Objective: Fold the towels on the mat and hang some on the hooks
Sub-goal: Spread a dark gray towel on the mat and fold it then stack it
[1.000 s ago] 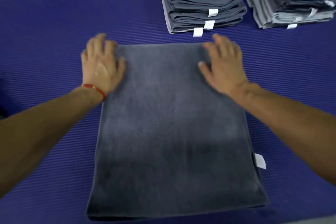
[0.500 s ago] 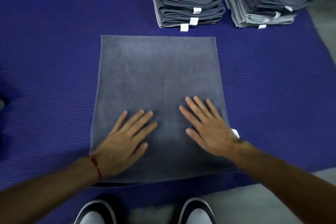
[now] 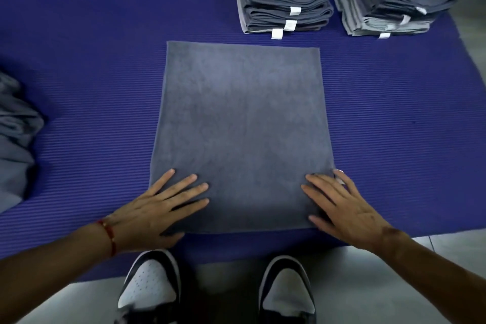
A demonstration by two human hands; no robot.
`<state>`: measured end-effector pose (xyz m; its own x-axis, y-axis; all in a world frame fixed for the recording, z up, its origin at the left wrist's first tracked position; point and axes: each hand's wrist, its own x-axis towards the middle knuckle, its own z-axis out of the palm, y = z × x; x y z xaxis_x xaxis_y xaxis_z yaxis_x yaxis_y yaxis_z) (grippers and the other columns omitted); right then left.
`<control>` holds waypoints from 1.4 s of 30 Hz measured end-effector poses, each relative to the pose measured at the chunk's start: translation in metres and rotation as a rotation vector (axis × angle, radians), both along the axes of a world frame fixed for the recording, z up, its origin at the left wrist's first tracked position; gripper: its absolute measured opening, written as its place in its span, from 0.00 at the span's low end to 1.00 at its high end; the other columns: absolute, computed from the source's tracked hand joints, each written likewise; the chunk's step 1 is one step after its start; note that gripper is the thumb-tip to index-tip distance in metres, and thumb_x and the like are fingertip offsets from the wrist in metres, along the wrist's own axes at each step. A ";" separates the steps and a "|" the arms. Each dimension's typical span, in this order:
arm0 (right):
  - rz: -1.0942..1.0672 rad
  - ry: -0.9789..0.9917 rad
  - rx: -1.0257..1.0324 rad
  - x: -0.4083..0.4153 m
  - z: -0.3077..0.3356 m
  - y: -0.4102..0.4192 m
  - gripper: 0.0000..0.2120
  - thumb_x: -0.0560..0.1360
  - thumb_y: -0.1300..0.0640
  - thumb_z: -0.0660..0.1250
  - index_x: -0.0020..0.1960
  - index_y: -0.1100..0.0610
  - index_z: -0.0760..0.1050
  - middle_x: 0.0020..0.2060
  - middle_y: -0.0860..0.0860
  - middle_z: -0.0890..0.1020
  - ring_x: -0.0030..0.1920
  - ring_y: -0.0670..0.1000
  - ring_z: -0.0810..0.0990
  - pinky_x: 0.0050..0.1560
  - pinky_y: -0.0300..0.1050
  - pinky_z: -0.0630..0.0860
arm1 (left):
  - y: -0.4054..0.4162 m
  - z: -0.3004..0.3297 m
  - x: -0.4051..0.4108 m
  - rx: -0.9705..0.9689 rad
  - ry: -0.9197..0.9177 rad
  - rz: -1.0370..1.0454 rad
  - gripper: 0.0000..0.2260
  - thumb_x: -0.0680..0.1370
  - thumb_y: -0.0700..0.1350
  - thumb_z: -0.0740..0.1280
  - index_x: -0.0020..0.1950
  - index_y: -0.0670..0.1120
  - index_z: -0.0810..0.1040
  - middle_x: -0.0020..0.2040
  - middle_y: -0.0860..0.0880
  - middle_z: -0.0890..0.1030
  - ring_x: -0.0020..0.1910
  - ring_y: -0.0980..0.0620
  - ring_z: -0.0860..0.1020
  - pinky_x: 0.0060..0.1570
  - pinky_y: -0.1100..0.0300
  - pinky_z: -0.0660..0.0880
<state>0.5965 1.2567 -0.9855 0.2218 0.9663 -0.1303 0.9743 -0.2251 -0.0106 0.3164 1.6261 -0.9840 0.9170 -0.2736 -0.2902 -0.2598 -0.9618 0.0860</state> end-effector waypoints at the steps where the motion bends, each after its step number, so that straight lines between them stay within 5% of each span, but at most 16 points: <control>1: 0.044 0.024 0.025 -0.003 0.002 -0.003 0.32 0.77 0.38 0.65 0.73 0.58 0.74 0.73 0.58 0.71 0.73 0.57 0.70 0.75 0.62 0.63 | -0.001 -0.003 -0.004 0.005 -0.023 -0.006 0.39 0.74 0.54 0.67 0.83 0.52 0.54 0.83 0.47 0.52 0.82 0.43 0.50 0.74 0.37 0.53; 4: 0.069 0.078 0.044 -0.006 0.004 -0.012 0.30 0.73 0.36 0.68 0.66 0.57 0.78 0.71 0.57 0.74 0.70 0.57 0.73 0.75 0.56 0.63 | 0.000 -0.009 -0.015 -0.009 -0.083 0.000 0.44 0.67 0.37 0.71 0.81 0.51 0.60 0.82 0.46 0.57 0.81 0.43 0.55 0.74 0.39 0.56; 6: 0.057 0.108 0.088 -0.005 0.004 -0.015 0.22 0.73 0.42 0.67 0.60 0.56 0.79 0.68 0.56 0.77 0.67 0.57 0.76 0.75 0.51 0.63 | 0.005 -0.007 -0.024 -0.041 -0.166 0.036 0.38 0.69 0.32 0.66 0.79 0.51 0.66 0.80 0.46 0.63 0.78 0.44 0.62 0.75 0.45 0.57; 9: 0.053 0.113 0.116 -0.002 0.003 -0.019 0.16 0.73 0.51 0.66 0.57 0.56 0.80 0.65 0.56 0.79 0.65 0.56 0.76 0.74 0.50 0.64 | 0.014 -0.005 -0.038 -0.147 -0.196 0.218 0.26 0.73 0.38 0.57 0.69 0.48 0.77 0.71 0.46 0.75 0.69 0.44 0.74 0.73 0.54 0.59; 13: -0.083 0.159 0.149 0.002 0.004 -0.018 0.12 0.72 0.53 0.66 0.53 0.55 0.79 0.62 0.53 0.80 0.62 0.54 0.78 0.68 0.49 0.69 | 0.023 0.004 -0.043 -0.387 -0.226 0.466 0.16 0.75 0.46 0.62 0.60 0.45 0.82 0.62 0.49 0.80 0.61 0.48 0.79 0.69 0.60 0.68; 17: -0.449 0.429 0.243 0.013 0.025 0.003 0.12 0.80 0.47 0.65 0.51 0.55 0.79 0.49 0.46 0.80 0.48 0.46 0.78 0.52 0.40 0.73 | 0.015 0.030 -0.017 -0.528 -0.374 0.909 0.09 0.78 0.47 0.70 0.56 0.47 0.85 0.48 0.55 0.83 0.49 0.58 0.80 0.55 0.75 0.69; 21: -0.872 0.688 0.447 0.051 0.044 0.045 0.06 0.81 0.50 0.68 0.47 0.51 0.79 0.40 0.44 0.84 0.38 0.39 0.81 0.42 0.35 0.76 | 0.037 0.039 0.028 -0.636 -0.410 1.224 0.04 0.80 0.47 0.71 0.49 0.47 0.81 0.41 0.49 0.84 0.42 0.52 0.83 0.46 0.55 0.78; 24: -1.043 0.941 0.606 0.083 0.042 0.081 0.15 0.81 0.48 0.68 0.50 0.61 0.80 0.43 0.53 0.86 0.42 0.45 0.82 0.45 0.47 0.79 | 0.061 0.038 0.066 -0.926 -0.394 1.337 0.06 0.83 0.46 0.66 0.47 0.47 0.78 0.41 0.50 0.83 0.38 0.58 0.80 0.47 0.56 0.78; 27: -1.084 1.105 0.488 0.092 0.035 0.099 0.09 0.82 0.54 0.68 0.45 0.57 0.80 0.38 0.45 0.86 0.40 0.45 0.83 0.43 0.43 0.77 | 0.075 0.022 0.089 -0.896 -0.325 1.377 0.09 0.83 0.48 0.66 0.44 0.46 0.78 0.40 0.49 0.83 0.37 0.53 0.77 0.46 0.49 0.78; 30: -1.051 1.039 0.446 0.095 0.031 0.100 0.07 0.83 0.55 0.66 0.48 0.55 0.80 0.41 0.47 0.86 0.44 0.48 0.84 0.45 0.44 0.79 | 0.075 0.017 0.089 -0.840 -0.251 1.399 0.09 0.81 0.51 0.68 0.47 0.46 0.80 0.42 0.48 0.85 0.39 0.53 0.81 0.44 0.52 0.79; 35: -0.880 0.785 0.390 0.085 0.034 0.086 0.08 0.84 0.50 0.61 0.51 0.54 0.72 0.43 0.57 0.82 0.44 0.61 0.81 0.49 0.61 0.78 | 0.060 0.028 0.073 -0.794 -0.254 1.242 0.08 0.84 0.54 0.60 0.53 0.51 0.71 0.36 0.48 0.81 0.38 0.48 0.79 0.43 0.48 0.74; 38: -0.859 0.640 0.385 0.074 0.045 0.078 0.12 0.84 0.46 0.58 0.50 0.54 0.69 0.40 0.52 0.79 0.41 0.56 0.79 0.45 0.61 0.76 | 0.053 0.037 0.063 -0.764 -0.300 1.234 0.08 0.84 0.56 0.57 0.55 0.53 0.69 0.35 0.47 0.78 0.38 0.46 0.79 0.43 0.47 0.74; 42: -0.864 0.584 0.338 0.054 0.056 0.055 0.31 0.73 0.22 0.49 0.48 0.49 0.67 0.37 0.46 0.79 0.38 0.50 0.79 0.39 0.58 0.75 | 0.037 0.047 0.038 -0.760 -0.298 1.250 0.04 0.84 0.54 0.57 0.52 0.57 0.69 0.32 0.53 0.79 0.33 0.56 0.78 0.38 0.50 0.74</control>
<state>0.6503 1.3113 -0.9290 0.8318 0.5203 -0.1934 0.3141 -0.7284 -0.6089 0.3542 1.6630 -0.9373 0.6651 0.7174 -0.2072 0.5795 -0.3209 0.7492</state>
